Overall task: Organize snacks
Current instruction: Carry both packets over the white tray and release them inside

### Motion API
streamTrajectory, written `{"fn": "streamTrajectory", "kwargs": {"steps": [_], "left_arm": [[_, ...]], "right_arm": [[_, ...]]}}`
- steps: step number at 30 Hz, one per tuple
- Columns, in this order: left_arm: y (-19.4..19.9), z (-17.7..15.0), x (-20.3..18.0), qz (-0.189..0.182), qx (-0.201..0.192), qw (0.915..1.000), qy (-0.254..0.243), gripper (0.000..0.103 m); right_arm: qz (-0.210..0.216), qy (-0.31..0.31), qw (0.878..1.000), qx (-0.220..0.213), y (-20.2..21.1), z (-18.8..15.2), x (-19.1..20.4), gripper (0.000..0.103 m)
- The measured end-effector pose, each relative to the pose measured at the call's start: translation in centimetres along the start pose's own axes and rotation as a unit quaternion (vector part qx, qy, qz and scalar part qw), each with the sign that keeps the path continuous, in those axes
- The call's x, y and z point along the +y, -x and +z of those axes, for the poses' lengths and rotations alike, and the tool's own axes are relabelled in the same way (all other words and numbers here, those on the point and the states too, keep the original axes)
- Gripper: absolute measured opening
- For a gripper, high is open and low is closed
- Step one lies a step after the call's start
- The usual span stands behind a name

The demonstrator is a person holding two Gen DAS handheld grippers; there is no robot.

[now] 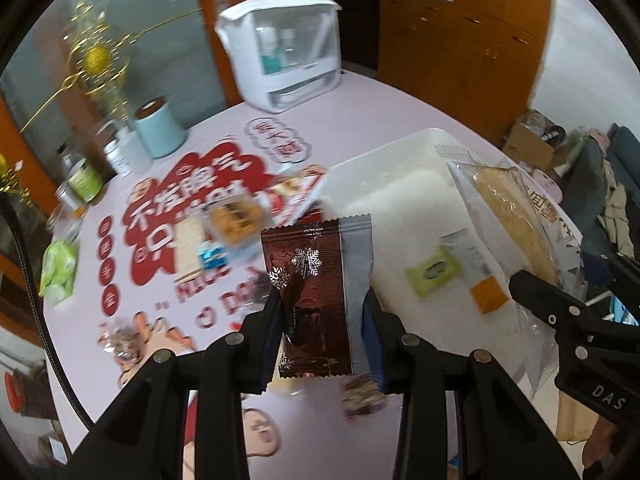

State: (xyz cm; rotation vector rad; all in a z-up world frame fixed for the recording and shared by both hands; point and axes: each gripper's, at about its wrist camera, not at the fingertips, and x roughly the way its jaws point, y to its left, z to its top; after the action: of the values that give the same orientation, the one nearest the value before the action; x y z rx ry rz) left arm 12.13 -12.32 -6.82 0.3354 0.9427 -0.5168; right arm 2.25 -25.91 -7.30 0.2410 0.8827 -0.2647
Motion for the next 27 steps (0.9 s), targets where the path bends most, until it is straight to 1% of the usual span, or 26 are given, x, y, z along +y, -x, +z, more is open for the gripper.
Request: {"fn": "streamTrajectory", "kwargs": {"steps": [3, 10, 16, 21, 24, 25, 27], "left_arm": [[-0.6, 0.9, -2.8, -0.009, 0.001, 0.9999, -0.009, 0.035], [-2.0, 2.6, -7.3, -0.023, 0.003, 0.9997, -0.009, 0.035], [-3.6, 4.3, -9.4, -0.021, 0.005, 0.9998, -0.001, 0.035], [-5.5, 6.0, -10.4, -0.014, 0.011, 0.9998, 0.008, 0.036], [-6.3, 6.6, -10.9, -0.011, 0.014, 0.9998, 0.013, 0.036], [-6.5, 6.8, -11.1, -0.009, 0.015, 0.9997, 0.015, 0.038], [-7.0, 7.0, -11.1, -0.002, 0.017, 0.9996, 0.02, 0.054]], "right_arm": [[-0.008, -0.005, 1.0, -0.002, 0.3, 0.0, -2.1, 0.063], [-0.014, -0.005, 1.0, 0.005, -0.4, 0.3, -5.9, 0.063], [-0.01, -0.006, 1.0, 0.016, -1.8, 0.8, -7.9, 0.063], [0.006, -0.011, 0.999, 0.034, -3.5, 1.2, -8.6, 0.064], [0.005, 0.001, 0.999, 0.042, -4.5, 1.5, -8.4, 0.064], [0.006, 0.005, 0.999, 0.046, -4.9, 1.5, -8.4, 0.065], [0.003, 0.018, 0.998, 0.056, -5.6, 1.6, -8.3, 0.066]]}}
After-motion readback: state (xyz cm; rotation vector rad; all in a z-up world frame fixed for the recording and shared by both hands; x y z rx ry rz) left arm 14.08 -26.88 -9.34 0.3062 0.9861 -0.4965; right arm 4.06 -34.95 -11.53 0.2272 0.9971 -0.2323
